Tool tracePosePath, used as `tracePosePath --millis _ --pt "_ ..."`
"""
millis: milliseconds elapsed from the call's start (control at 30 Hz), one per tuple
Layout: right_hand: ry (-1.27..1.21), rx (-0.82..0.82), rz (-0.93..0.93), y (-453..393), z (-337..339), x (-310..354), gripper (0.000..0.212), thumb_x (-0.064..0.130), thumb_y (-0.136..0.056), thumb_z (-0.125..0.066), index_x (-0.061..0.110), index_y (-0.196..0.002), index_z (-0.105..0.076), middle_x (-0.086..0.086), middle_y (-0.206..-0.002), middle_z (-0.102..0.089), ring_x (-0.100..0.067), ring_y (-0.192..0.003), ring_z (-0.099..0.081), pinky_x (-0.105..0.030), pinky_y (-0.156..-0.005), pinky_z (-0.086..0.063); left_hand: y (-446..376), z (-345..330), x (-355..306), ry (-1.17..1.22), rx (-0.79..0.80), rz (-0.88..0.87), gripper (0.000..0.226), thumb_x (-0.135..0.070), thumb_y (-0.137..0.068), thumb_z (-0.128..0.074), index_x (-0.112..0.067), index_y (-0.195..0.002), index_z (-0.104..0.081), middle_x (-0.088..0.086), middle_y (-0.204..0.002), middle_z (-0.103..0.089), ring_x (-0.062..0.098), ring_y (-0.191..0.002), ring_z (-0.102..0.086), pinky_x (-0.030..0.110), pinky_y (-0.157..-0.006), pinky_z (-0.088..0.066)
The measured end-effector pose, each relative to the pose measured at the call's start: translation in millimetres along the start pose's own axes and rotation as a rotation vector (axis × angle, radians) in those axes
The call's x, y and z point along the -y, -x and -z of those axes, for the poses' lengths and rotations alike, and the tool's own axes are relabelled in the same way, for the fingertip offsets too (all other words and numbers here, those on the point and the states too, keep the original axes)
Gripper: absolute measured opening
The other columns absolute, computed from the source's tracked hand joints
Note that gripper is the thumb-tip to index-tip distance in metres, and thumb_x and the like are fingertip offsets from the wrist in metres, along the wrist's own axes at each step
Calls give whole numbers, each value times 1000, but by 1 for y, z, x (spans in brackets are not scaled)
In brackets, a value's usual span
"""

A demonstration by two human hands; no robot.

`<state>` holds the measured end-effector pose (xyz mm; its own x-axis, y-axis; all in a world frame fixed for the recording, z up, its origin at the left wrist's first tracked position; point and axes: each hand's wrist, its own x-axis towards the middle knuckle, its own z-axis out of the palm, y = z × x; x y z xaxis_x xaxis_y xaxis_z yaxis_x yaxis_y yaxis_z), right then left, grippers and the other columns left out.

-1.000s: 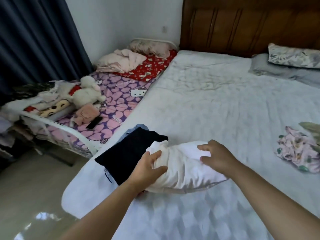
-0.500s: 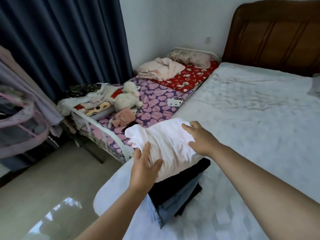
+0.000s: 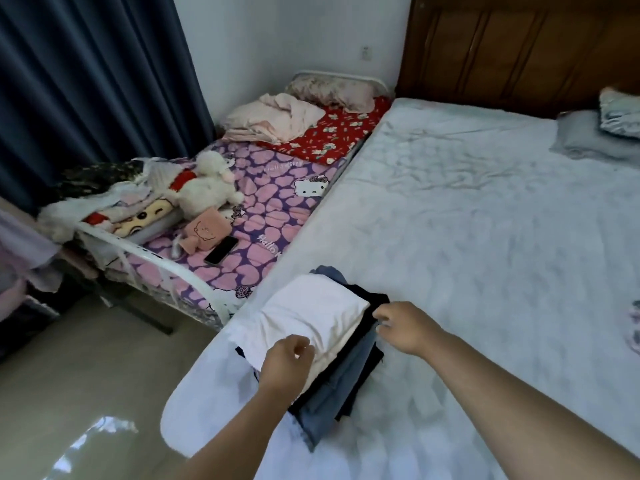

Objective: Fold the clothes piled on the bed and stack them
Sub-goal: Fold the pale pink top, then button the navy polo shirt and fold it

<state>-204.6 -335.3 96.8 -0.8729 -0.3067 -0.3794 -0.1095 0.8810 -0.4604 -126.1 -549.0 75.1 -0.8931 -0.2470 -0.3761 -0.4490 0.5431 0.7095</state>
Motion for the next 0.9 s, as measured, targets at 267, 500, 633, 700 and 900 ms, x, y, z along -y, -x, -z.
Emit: tracePosePath --millis 267,500,633,700,900 --pt "-81 -128 -204 101 -6 -69 19 21 -95 -49 12 -98 -65 -4 -102 -67 -21 -93 -62 -27 -76 -47 15 -79 -62 -52 336 -239 11 -21 -93 -55 -14 -89 -63 7 -87 -68 18 -77 -61 26 -71 -47" --pt "-200 -247 -492 220 -34 -148 22 19 -94 -45 14 -97 -66 -1 -100 -67 -15 -87 -59 -26 -74 -46 62 -174 -111 -131 650 -307 5 -23 -91 -60 -20 -88 -62 1 -85 -66 10 -70 -61 15 -59 -47" --pt "-232 -294 -608 271 -40 -189 19 18 -94 -44 17 -85 -61 1 -94 -65 -17 -90 -60 -28 -75 -45 98 -219 -134 -204 752 -365 14 -23 -93 -56 -12 -93 -65 1 -88 -66 10 -73 -62 14 -57 -43" --pt "-269 -332 -665 292 -40 -209 19 21 -93 -46 17 -88 -64 2 -92 -66 -16 -89 -61 -28 -75 -46 115 -240 -146 -222 776 -377 15 -23 -92 -56 -11 -94 -65 1 -89 -67 11 -75 -63 16 -59 -42" --pt "-314 -341 -647 350 -36 -273 29 20 -93 -46 27 -65 -48 11 -68 -50 -7 -73 -51 -26 -69 -39 166 -302 -166 -247 783 -340 16 -20 -90 -56 -7 -86 -64 0 -81 -63 10 -68 -61 17 -60 -41"
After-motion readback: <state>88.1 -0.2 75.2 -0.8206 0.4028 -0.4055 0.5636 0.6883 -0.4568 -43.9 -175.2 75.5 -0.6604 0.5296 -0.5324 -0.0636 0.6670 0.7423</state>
